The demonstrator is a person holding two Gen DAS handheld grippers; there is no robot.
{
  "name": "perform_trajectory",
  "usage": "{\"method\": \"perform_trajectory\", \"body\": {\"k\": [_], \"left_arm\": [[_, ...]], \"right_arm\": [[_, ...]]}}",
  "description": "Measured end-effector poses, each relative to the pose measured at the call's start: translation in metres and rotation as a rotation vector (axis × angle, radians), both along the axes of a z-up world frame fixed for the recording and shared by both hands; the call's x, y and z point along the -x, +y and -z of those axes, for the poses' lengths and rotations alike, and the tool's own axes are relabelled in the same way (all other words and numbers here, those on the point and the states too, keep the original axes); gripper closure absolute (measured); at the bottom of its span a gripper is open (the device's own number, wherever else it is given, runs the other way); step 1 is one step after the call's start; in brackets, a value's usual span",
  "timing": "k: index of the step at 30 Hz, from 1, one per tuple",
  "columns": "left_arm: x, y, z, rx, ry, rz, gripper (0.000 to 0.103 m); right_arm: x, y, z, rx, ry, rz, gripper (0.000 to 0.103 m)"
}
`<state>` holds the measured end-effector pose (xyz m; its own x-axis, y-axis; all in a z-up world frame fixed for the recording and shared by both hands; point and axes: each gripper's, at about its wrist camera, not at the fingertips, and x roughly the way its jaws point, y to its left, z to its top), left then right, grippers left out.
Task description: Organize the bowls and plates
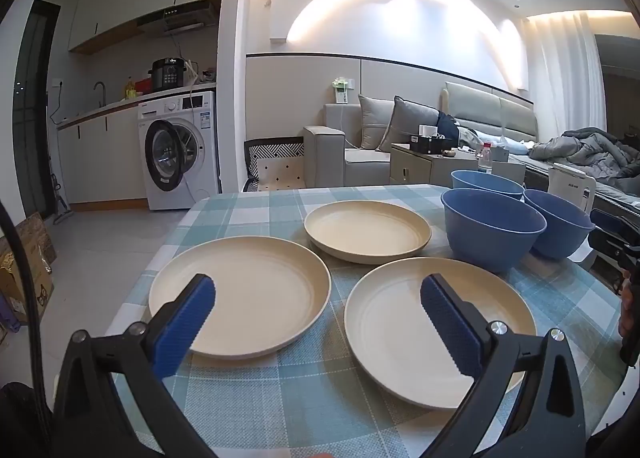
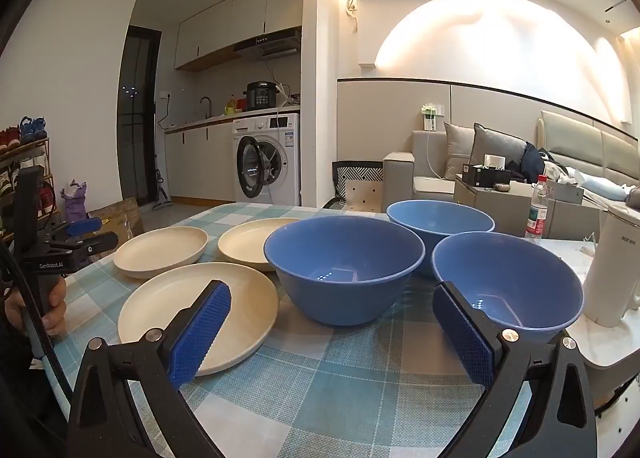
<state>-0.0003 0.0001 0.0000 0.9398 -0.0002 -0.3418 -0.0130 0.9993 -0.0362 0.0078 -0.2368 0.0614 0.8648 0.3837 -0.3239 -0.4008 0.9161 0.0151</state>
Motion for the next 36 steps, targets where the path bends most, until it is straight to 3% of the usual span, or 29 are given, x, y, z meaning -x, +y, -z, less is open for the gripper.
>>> {"method": "perform_trajectory", "body": {"k": [36], "left_arm": [[-0.0003,-0.0003,0.0000,-0.002,0.008,0.001,0.000]], "right_arm": [[-0.0003,0.0006,0.0001,0.004,0.000,0.000,0.000]]}}
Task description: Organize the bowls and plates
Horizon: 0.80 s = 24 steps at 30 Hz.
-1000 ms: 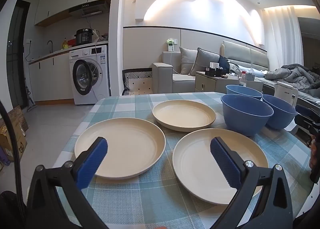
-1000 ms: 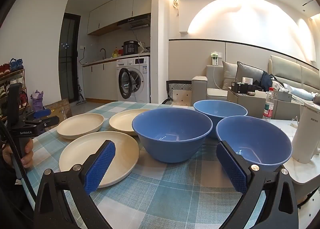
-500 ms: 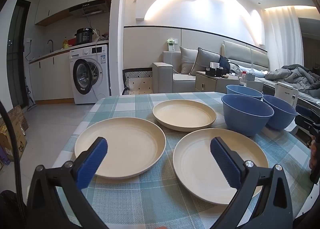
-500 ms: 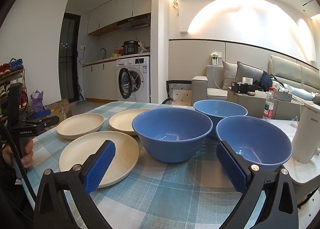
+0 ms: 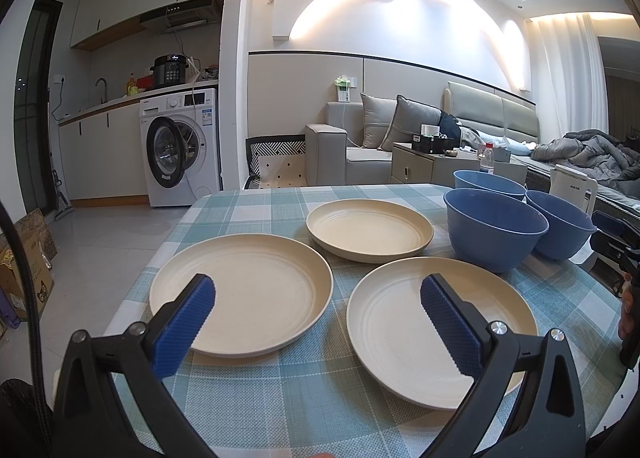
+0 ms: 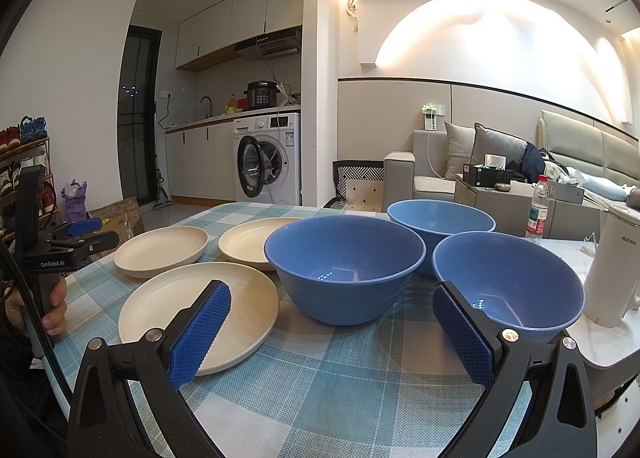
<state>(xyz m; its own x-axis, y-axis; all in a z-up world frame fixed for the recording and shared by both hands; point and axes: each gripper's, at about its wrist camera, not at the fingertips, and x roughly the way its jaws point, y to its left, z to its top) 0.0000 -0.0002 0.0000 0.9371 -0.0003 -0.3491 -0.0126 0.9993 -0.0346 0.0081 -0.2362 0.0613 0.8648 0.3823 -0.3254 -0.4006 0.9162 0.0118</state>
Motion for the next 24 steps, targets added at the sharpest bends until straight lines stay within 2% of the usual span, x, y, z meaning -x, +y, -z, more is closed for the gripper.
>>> {"method": "perform_trajectory", "body": {"k": [24], "left_arm": [[0.0019,-0.0009,0.0013,-0.001,-0.008,0.002,0.000]], "right_arm": [[-0.0001,0.0001,-0.0001,0.001,0.000,0.000,0.000]]}}
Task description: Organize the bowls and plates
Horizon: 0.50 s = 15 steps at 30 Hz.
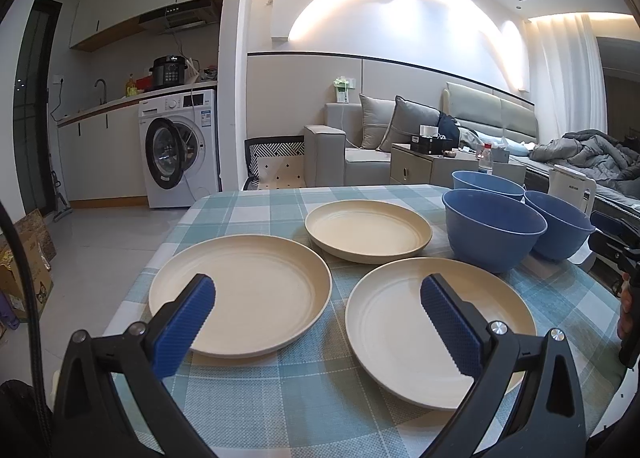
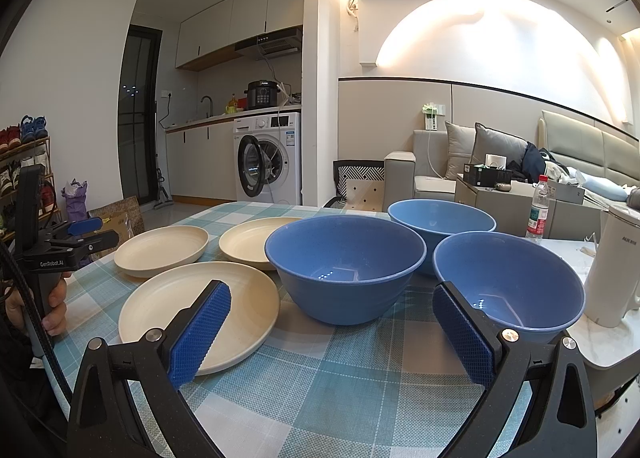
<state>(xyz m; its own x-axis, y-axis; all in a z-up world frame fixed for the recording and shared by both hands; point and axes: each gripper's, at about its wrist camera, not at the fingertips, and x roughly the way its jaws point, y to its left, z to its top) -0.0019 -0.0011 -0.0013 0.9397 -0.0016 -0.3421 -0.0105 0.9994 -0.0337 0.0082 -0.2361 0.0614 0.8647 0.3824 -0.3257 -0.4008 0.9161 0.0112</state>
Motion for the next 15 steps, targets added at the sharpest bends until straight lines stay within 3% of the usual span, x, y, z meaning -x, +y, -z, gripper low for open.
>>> {"method": "perform_trajectory", "body": {"k": [10,15], "left_arm": [[-0.0003,-0.0055,-0.0001,-0.045,-0.006,-0.027,0.000],[-0.0015,-0.0039,0.0002,-0.032,0.012,-0.033,0.000]], "right_arm": [[-0.0006,0.0006,-0.0001,0.001,0.008,0.003,0.000],[-0.0009,-0.0004,0.0002,-0.004,0.010,0.012,0.000]]}}
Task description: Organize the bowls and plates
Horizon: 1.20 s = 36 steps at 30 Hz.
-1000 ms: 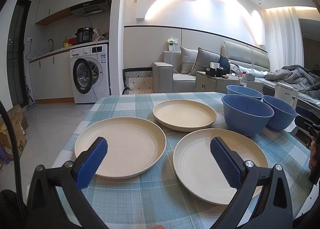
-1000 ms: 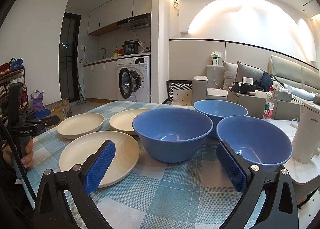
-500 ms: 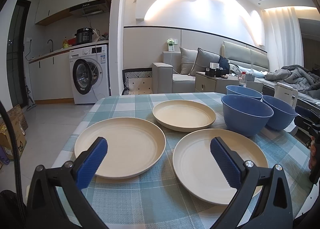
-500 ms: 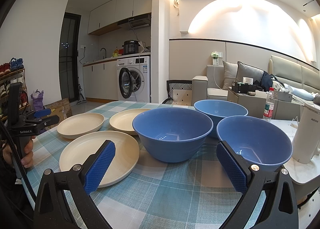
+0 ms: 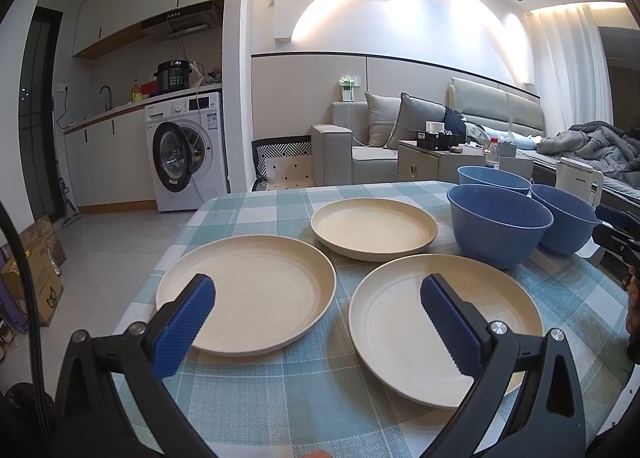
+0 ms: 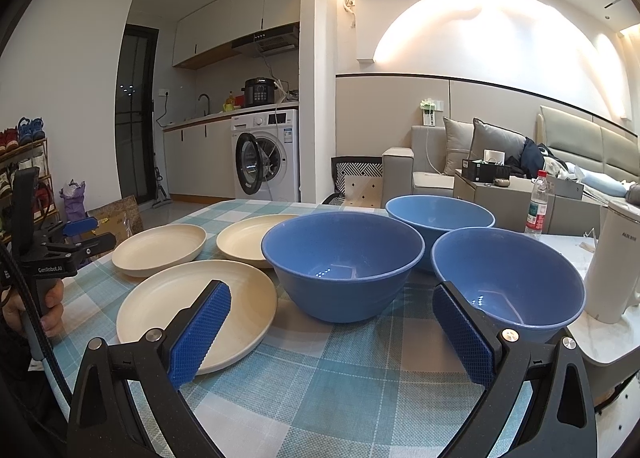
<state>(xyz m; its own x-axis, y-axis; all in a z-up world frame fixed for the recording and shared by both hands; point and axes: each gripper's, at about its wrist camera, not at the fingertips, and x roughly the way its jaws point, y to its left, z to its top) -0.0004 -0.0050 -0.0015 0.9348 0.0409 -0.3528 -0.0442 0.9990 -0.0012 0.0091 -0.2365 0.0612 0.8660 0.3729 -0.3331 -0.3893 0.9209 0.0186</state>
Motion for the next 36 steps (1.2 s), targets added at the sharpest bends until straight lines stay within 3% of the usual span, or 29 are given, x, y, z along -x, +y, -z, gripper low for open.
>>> {"method": "perform_trajectory", "body": {"k": [25,36], "left_arm": [[0.020,0.003,0.000,0.041,0.061,-0.044,0.000],[0.024,0.009,-0.008,0.052,0.052,-0.077,0.000]], "right_arm": [[0.007,0.019,-0.016,0.027,0.048,-0.017,0.000],[0.011,0.034,-0.014,0.038,0.079,-0.051,0.000]]}}
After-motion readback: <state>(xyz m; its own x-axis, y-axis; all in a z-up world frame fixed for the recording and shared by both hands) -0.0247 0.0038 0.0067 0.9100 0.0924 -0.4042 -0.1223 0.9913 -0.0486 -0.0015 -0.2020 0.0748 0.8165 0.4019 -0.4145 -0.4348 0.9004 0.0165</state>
